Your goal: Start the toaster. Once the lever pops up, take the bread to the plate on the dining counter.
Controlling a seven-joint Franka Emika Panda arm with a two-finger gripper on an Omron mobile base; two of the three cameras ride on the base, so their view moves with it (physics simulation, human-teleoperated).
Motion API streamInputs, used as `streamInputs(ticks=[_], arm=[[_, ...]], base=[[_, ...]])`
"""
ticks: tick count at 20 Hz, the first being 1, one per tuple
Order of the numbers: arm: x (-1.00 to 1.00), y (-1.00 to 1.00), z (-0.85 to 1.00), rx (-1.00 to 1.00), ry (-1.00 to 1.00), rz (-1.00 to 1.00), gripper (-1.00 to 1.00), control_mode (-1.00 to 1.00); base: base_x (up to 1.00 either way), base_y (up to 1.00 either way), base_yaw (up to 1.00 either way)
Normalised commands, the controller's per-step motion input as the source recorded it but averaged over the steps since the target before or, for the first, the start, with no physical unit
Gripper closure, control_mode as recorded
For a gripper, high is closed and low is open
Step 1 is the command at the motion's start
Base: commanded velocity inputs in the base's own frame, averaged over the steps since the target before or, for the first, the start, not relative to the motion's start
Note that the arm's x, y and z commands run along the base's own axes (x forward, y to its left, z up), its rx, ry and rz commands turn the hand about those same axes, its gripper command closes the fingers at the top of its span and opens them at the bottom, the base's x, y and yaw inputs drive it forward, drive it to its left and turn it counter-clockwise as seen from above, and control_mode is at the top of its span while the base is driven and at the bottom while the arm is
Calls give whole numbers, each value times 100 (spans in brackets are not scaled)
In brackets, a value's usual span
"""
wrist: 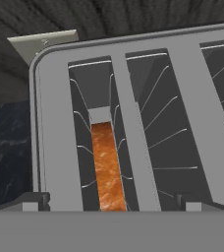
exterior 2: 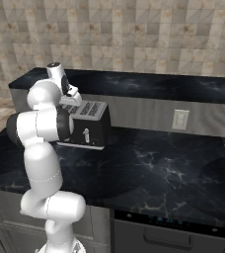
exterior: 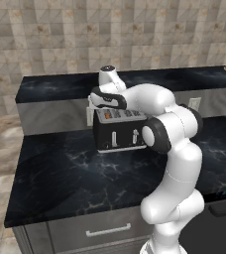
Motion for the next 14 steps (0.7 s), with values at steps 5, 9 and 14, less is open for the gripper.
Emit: streamInputs(ticks=[5,9,14], arm=[[0,0,0,0,0,0,-100,-100],[0,0,0,0,0,0,-100,-100],[0,0,0,0,0,0,-100,-100]], base=[[0,0,0],[0,0,0],[0,0,0]])
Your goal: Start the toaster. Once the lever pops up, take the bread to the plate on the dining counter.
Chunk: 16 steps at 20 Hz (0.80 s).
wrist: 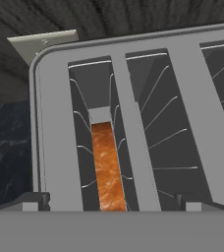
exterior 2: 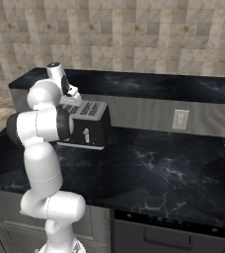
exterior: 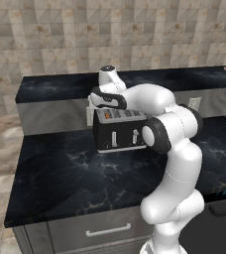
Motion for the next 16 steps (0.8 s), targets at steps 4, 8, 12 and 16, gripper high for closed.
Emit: streamInputs(ticks=[4,8,12,16], arm=[[0,0,0,0,0,0,-100,-100],[0,0,0,0,0,0,-100,-100],[0,0,0,0,0,0,-100,-100],[0,0,0,0,0,0,-100,-100]], base=[[0,0,0],[0,0,0],[0,0,0],[0,0,0]])
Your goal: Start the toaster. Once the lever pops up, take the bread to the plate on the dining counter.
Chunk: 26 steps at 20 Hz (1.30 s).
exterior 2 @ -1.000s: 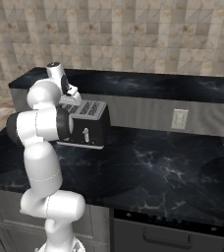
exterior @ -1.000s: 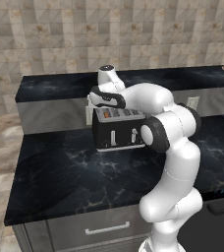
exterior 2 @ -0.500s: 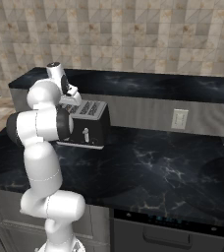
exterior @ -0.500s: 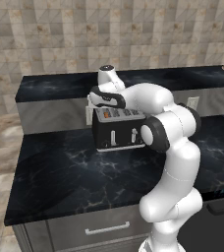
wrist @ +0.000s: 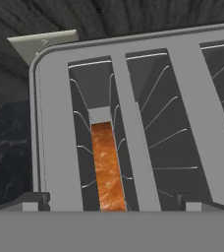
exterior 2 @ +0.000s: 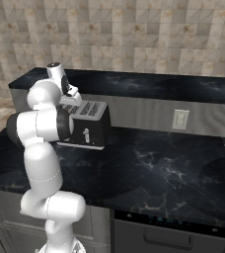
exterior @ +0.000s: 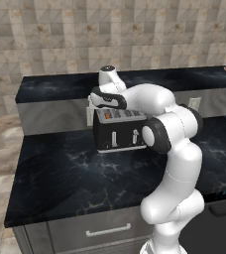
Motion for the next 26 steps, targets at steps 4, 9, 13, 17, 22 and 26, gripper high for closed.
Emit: streamInputs(ticks=[4,9,13,17,22,26], arm=[[0,0,0,0,0,0,-100,-100],[0,0,0,0,0,0,-100,-100],[0,0,0,0,0,0,-100,-100],[0,0,0,0,0,0,-100,-100],[0,0,0,0,0,0,-100,-100],[0,0,0,0,0,0,-100,-100]], base=[[0,0,0],[0,0,0],[0,0,0],[0,0,0],[0,0,0],[0,0,0]])
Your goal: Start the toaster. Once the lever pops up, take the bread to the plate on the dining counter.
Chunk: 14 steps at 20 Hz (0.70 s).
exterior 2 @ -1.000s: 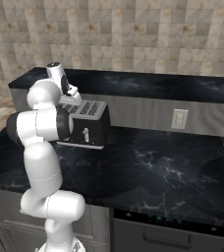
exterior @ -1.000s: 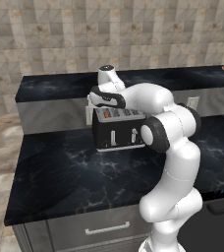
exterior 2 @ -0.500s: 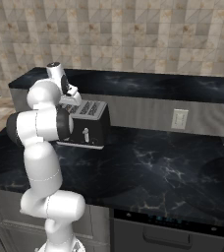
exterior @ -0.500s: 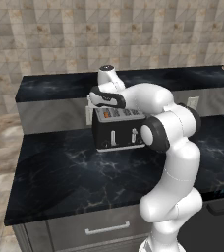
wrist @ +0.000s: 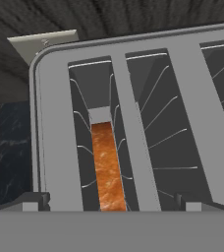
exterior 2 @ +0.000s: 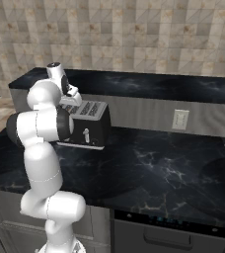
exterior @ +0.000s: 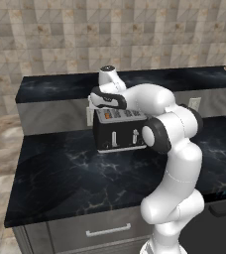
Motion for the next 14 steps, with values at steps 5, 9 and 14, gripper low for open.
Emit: streamInputs(ticks=[5,9,14], arm=[[0,0,0,0,0,0,-100,-100],[0,0,0,0,0,0,-100,-100],[0,0,0,0,0,0,-100,-100]], base=[[0,0,0],[0,0,0],[0,0,0]])
